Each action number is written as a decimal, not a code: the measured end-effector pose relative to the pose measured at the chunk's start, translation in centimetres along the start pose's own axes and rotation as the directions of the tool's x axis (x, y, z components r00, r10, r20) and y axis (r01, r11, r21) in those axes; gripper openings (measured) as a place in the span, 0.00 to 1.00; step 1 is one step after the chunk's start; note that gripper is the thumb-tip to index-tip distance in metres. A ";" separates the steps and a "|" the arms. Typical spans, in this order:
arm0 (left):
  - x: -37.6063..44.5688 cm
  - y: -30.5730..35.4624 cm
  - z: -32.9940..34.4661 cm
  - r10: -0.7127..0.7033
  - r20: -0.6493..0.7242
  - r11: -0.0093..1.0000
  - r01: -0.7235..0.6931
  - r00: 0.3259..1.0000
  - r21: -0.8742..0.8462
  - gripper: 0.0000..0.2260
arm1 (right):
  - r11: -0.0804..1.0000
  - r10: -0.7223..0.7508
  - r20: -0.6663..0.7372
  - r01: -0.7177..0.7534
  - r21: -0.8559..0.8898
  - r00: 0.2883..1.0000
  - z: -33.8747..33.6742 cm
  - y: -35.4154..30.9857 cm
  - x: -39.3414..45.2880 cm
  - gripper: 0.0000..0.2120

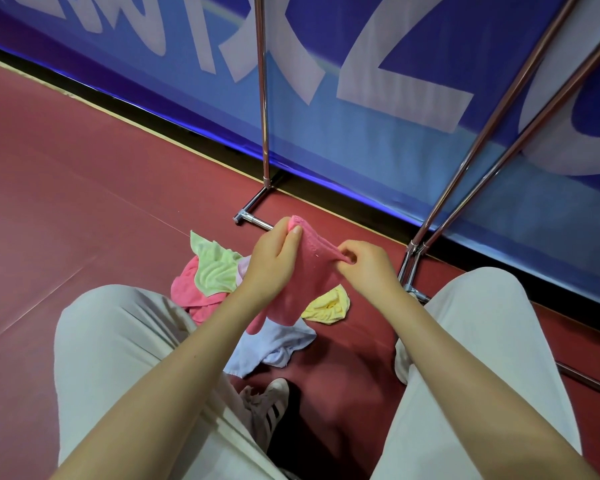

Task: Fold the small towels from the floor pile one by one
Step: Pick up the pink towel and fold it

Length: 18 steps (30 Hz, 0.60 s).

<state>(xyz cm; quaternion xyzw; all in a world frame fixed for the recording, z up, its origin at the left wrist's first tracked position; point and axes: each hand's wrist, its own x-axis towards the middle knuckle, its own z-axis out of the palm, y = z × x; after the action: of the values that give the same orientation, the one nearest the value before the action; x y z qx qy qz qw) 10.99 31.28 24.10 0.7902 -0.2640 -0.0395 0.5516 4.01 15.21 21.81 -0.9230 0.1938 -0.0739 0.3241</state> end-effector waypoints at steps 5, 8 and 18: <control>0.5 -0.1 -0.5 -0.085 -0.077 0.989 0.075 0.993 -0.126 0.12 | 0.994 0.050 0.073 -0.043 -0.097 0.996 0.3 0.6 0.7 0.09; 1.2 -0.6 -1.1 -0.210 -0.107 0.958 0.182 0.972 -0.221 0.12 | 0.966 0.124 0.189 -0.162 0.202 0.974 0.2 0.5 0.8 0.10; 2.2 -2.2 -1.8 -0.367 -0.304 0.924 0.308 0.879 -0.226 0.11 | 0.572 0.114 -0.009 -0.058 0.818 0.993 -2.1 -1.7 -0.2 0.06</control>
<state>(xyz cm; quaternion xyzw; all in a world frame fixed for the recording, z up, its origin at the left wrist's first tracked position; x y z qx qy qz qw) 14.38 32.33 23.35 0.7687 -0.0179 -0.0207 0.6390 3.82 15.27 24.49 -0.6572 0.1923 -0.1670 0.7093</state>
